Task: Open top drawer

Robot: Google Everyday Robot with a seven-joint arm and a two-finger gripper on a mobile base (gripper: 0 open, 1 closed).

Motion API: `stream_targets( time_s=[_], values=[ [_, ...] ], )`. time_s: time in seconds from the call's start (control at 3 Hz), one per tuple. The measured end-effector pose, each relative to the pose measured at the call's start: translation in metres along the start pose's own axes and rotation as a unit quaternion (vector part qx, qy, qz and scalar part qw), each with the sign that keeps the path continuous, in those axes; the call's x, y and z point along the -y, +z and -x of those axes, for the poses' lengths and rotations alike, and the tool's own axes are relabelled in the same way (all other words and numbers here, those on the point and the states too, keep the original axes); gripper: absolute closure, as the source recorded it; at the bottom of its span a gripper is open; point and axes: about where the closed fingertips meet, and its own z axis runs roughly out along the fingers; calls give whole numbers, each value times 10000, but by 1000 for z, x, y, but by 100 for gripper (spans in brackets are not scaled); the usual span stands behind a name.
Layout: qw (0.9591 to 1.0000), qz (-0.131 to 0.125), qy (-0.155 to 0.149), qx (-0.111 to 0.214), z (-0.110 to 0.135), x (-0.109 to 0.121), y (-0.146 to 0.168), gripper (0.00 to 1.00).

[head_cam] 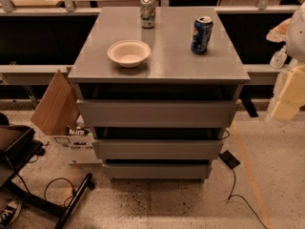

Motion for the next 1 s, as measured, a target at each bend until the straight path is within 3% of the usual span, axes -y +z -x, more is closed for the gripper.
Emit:
stream_targets(
  time_s=[0.33, 1.0],
  values=[
    [9999, -107, -53, 66, 2, -13, 16, 0],
    [9998, -120, -95, -142, 11, -32, 164, 0]
  ],
)
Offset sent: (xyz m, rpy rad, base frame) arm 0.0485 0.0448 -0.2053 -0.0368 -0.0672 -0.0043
